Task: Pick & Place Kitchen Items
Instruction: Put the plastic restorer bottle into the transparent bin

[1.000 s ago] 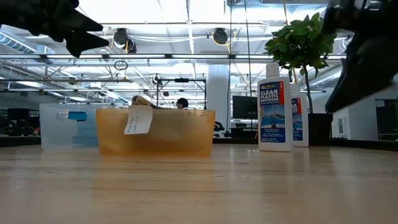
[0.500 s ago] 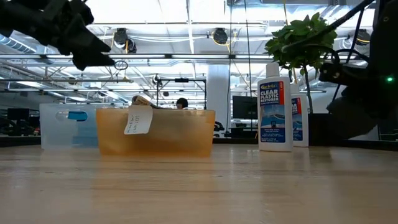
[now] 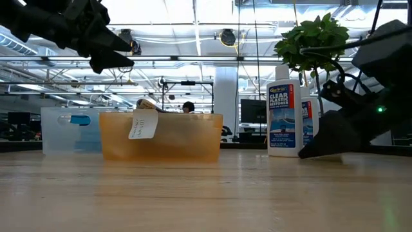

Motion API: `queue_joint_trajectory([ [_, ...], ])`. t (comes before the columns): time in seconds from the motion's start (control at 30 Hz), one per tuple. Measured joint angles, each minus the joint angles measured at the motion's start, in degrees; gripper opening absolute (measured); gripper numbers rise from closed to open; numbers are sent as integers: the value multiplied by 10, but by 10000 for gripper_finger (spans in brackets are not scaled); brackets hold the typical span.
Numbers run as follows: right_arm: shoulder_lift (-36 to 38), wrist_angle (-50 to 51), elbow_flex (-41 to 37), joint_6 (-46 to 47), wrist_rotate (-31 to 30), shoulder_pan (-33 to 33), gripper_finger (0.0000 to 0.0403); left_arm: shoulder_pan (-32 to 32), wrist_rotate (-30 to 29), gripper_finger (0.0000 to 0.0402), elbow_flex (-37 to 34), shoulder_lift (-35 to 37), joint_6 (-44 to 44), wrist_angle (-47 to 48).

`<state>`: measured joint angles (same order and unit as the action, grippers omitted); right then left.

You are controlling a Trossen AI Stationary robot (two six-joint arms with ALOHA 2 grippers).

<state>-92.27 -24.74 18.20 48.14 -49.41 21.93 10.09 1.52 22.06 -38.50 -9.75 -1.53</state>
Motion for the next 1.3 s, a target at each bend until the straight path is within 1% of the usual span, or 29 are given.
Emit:
queue_joint_trajectory([
  [0.1, -1, -89, -29, -82, 10, -19, 292, 0, 0, 271, 0, -18, -9, -23],
  [0.2, -1, -118, -36, -125, 22, -38, 280, 0, 0, 271, 0, -37, -21, -57],
  [0.4, -1, -129, -21, -132, 92, -82, 262, 0, 0, 271, 0, -80, -25, -138],
  [0.47, -1, -135, -18, -154, 109, -93, 259, 0, 0, 271, 0, -96, -19, -165],
  [0.63, -1, -143, -17, -190, 126, -114, 258, 0, 0, 271, 0, -135, -10, -227],
  [0.73, -2, -145, -17, -192, 138, -124, 255, 0, 0, 271, 0, -159, 7, -257],
  [0.93, -50, -180, -17, -202, 134, -140, 242, 0, -1, 271, 1, -195, 30, -320],
  [1.0, -68, -200, -16, -216, 133, -142, 236, 3, 0, 271, 10, -197, 21, -305],
  [1.17, -116, -277, -16, -277, 135, -155, 226, 9, 0, 271, 55, -197, -2, -221],
  [1.3, -128, -335, -18, -296, 180, -169, 215, 6, 0, 271, 84, -196, 23, -186],
])
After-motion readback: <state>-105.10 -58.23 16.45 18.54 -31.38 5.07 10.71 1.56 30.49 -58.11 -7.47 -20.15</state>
